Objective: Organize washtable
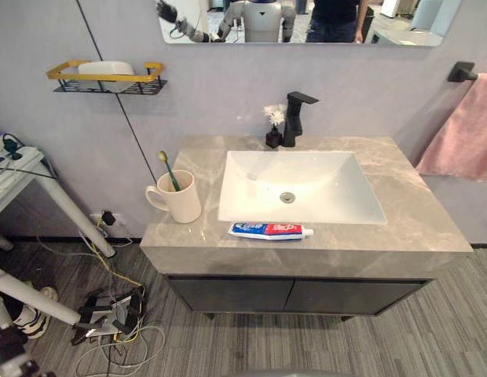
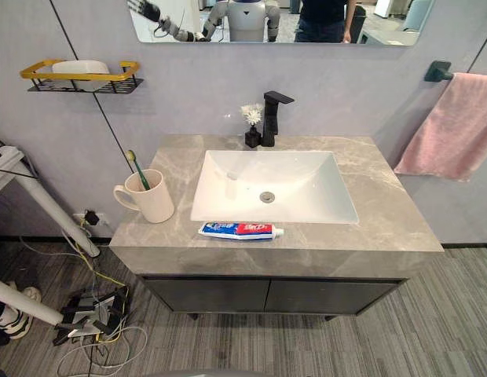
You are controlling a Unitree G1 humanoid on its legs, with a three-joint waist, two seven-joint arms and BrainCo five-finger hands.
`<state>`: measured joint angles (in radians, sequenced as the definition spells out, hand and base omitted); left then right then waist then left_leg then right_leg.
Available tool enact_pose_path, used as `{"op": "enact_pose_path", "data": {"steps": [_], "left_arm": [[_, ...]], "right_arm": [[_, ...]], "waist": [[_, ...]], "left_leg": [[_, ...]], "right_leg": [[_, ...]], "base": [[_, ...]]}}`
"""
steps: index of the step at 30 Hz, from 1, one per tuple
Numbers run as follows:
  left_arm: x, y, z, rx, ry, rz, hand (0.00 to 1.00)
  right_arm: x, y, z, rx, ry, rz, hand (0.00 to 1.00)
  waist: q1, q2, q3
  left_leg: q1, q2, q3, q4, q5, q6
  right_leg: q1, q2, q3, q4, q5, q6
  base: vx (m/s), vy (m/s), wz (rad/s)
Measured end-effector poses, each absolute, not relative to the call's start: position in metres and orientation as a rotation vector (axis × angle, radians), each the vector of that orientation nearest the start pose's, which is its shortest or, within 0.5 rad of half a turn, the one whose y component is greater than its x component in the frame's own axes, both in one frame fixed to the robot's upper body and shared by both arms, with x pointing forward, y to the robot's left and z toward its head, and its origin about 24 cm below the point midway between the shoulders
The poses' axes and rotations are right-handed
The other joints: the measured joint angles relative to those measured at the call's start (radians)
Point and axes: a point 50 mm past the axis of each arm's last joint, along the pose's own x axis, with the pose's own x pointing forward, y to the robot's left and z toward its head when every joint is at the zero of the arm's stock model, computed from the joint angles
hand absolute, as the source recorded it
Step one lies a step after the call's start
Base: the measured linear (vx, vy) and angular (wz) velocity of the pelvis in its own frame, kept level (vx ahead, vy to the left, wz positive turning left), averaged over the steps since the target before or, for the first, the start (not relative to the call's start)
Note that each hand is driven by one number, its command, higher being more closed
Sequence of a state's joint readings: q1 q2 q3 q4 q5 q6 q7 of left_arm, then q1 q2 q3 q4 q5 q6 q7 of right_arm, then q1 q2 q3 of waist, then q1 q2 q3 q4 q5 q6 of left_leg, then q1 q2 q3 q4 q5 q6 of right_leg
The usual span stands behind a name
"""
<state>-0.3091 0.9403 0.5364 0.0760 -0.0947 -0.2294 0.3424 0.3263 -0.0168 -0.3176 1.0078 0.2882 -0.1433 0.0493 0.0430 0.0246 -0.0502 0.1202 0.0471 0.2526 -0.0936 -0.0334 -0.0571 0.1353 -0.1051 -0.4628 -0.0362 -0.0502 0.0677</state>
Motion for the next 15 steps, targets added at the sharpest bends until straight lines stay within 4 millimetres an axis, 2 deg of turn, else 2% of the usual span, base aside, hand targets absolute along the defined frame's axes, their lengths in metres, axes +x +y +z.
{"op": "enact_pose_path", "data": {"steps": [1, 4, 7, 13, 15], "left_arm": [[0.22, 0.357, 0.313, 0.687, -0.89, 0.742, 0.0], [0.234, 0.314, 0.346, 0.809, -1.012, 0.509, 0.0], [0.24, 0.279, 0.358, 0.872, -1.087, 0.323, 0.0], [0.25, 0.22, 0.353, 0.991, -1.115, -0.029, 0.0], [0.255, 0.213, 0.347, 1.005, -1.082, -0.099, 0.0]], "right_arm": [[0.005, -0.208, -0.164, 0.371, 1.089, -0.581, 0.0], [0.002, -0.212, -0.164, 0.411, 1.071, -0.618, 0.0], [0.004, -0.216, -0.163, 0.429, 1.053, -0.647, 0.0], [0.001, -0.218, -0.164, 0.466, 1.061, -0.673, 0.0], [0.001, -0.218, -0.165, 0.467, 1.062, -0.673, 0.0]], "waist": [[-0.001, 0.004, -0.003], [-0.011, 0.025, -0.021], [-0.031, 0.039, -0.026], [-0.033, 0.048, -0.029], [-0.033, 0.05, -0.028]], "left_leg": [[0.0, -0.001, 0.0, 0.0, 0.0, 0.0], [-0.003, -0.003, -0.003, -0.001, 0.001, 0.001], [-0.006, -0.008, -0.005, -0.001, 0.006, 0.009], [-0.024, -0.007, -0.033, -0.002, 0.018, 0.011], [-0.029, -0.005, -0.037, -0.002, 0.021, 0.01]], "right_leg": [[0.001, 0.0, 0.0, -0.001, 0.0, 0.0], [0.003, -0.001, 0.002, -0.004, -0.001, 0.001], [0.003, 0.0, 0.0, -0.007, -0.002, 0.003], [-0.003, 0.004, -0.015, -0.01, -0.002, 0.003], [-0.004, 0.004, -0.022, -0.01, -0.002, 0.003]], "base": [[0.0, 0.0, 0.0], [-0.06, -0.018, -0.04], [-0.05, -0.013, 0.01], [-0.05, -0.018, 0.1], [-0.02, -0.014, 0.14]]}}
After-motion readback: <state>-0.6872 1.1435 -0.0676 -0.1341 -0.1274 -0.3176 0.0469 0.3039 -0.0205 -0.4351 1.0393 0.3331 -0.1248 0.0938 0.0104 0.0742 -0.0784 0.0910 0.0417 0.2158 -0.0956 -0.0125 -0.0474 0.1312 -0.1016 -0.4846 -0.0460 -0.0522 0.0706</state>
